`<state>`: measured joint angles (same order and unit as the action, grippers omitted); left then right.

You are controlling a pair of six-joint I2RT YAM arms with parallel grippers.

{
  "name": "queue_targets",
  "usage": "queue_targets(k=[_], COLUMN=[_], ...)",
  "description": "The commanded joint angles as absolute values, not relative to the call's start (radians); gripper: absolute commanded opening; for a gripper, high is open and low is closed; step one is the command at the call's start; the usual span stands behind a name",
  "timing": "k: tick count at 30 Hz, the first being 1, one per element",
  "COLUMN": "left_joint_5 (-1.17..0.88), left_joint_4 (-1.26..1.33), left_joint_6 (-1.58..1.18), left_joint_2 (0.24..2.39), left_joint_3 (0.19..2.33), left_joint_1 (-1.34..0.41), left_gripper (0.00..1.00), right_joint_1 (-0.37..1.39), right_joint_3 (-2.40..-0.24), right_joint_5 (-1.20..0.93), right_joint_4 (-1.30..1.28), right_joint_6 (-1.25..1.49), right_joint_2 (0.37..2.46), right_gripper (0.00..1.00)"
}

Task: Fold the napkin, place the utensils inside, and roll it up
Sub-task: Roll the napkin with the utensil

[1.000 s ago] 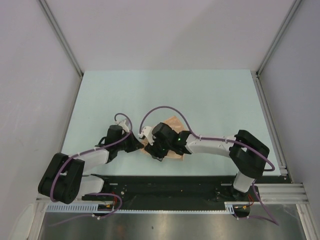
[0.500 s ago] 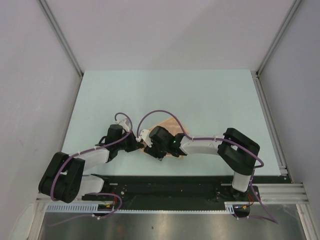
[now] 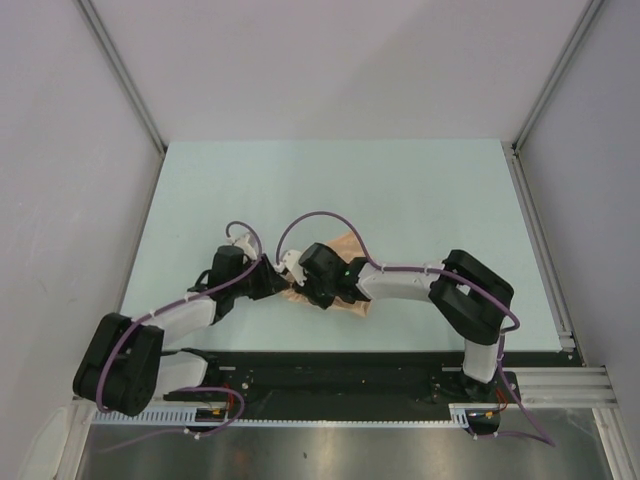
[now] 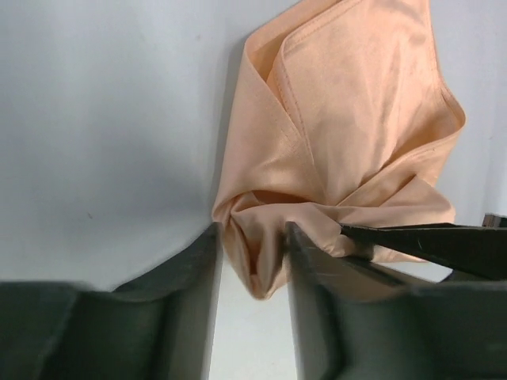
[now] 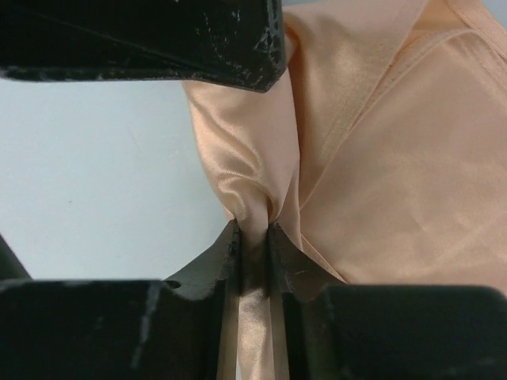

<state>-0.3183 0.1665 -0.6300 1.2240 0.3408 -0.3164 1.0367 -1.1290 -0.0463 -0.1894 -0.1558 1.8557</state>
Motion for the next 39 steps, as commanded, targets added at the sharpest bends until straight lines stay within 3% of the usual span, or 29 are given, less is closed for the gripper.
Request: queue_targets(k=[1,2,5,11,18,27,39], left_joint_5=[-0.215,-0.198,-0.15,-0.213,-0.325,-0.351,-0.344], left_joint_4=[0.114,0.094,0.072,0.123,0.202,0.271,0.359], left_joint_6=[-0.629,-0.629,-0.627,-0.606,-0.598,-0.6,-0.6], left_joint_2=[1.123,1.103,1.022,0.927,0.94,1.032,1.166], left_joint_3=[0.382,0.379,0.361,0.279,0.232,0.224,0.235], left_joint_1=[-0.31,-0.31,-0.308,-0.311,-0.331,-0.356,-0.365], left_gripper=[0.62,0.69,0.75,0.75,0.75,0.73,0.59], right_joint_1=[1.006,0.994,0.97,0.874,0.787,0.747,0.712], right_joint_3=[-1.105,-1.094,-1.08,-1.074,-1.164,-1.276,-1.321], right_joint_5=[-0.227,-0.257,-0.377,-0.685,-0.87,-0.894,-0.914], right_joint_4=[-0.305,-0.305,-0.299,-0.255,-0.324,-0.449,-0.479], right_joint_6=[-0.077,-0.06,-0.035,-0.005,0.014,-0.015,-0.011], right_joint_2=[1.913,1.91,1.905,1.911,1.979,2.098,2.175], right_gripper=[0.17,0.15,0.12,0.09,0.08,0.08,0.09])
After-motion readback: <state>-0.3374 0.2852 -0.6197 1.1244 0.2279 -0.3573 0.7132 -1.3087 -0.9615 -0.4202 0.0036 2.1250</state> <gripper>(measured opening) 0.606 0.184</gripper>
